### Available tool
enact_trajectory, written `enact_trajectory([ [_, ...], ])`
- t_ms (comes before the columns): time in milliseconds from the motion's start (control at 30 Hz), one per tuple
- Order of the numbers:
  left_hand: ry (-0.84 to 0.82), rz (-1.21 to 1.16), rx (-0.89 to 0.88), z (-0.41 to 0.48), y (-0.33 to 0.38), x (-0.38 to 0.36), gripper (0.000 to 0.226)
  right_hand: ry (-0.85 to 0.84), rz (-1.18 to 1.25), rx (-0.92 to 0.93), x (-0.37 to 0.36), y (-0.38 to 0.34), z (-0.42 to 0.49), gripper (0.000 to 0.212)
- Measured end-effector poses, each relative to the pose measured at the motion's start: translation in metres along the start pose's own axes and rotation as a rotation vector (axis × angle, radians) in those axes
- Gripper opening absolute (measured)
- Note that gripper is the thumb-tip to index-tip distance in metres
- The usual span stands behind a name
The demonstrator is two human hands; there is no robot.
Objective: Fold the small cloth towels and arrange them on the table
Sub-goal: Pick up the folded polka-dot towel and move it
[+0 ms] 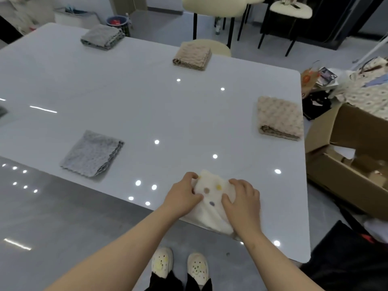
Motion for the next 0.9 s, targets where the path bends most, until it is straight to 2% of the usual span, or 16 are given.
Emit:
enact_trajectory([
  [300,0.087,-0.092,-0.026,0.007,-0.049,0.076,0.051,-0.028,0.102,0.070,-0.035,-0.076,0.004,0.043],
  [433,0.051,-0.085,-0.045,0.011,-0.071,0.117,0.048,-0.007,0.134,-0.010,-0.049,-0.115,0.004,0.047],
  [567,-0.002,-0.042,-0.107,0.016,-0.086,0.144,0.034,0.049,0.055,-0.168,-0.059,-0.138,-0.005,0.053],
  [700,0.041,-0.026,-0.154,0.020,-0.095,0.156,0.021,0.062,0.118,-0.260,-0.068,-0.151,-0.018,0.055],
  [833,0.061,0.019,-0.216,0.023,-0.097,0.156,0.015,0.052,0.262,-0.222,-0.073,-0.152,-0.016,0.044],
  [900,0.019,0.075,-0.245,0.022,-0.095,0.155,0.020,0.062,0.318,-0.237,-0.072,-0.149,-0.013,0.035],
])
Point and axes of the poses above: each hand's wrist, its own z-axis towards the middle knuckle, its own x-axis out of the back of the hand, y = z × x, the point moved 3 cm from there along z, towards the middle knuckle, and after that the axes turned 8 degrees about -z, right-handed, at the moved point
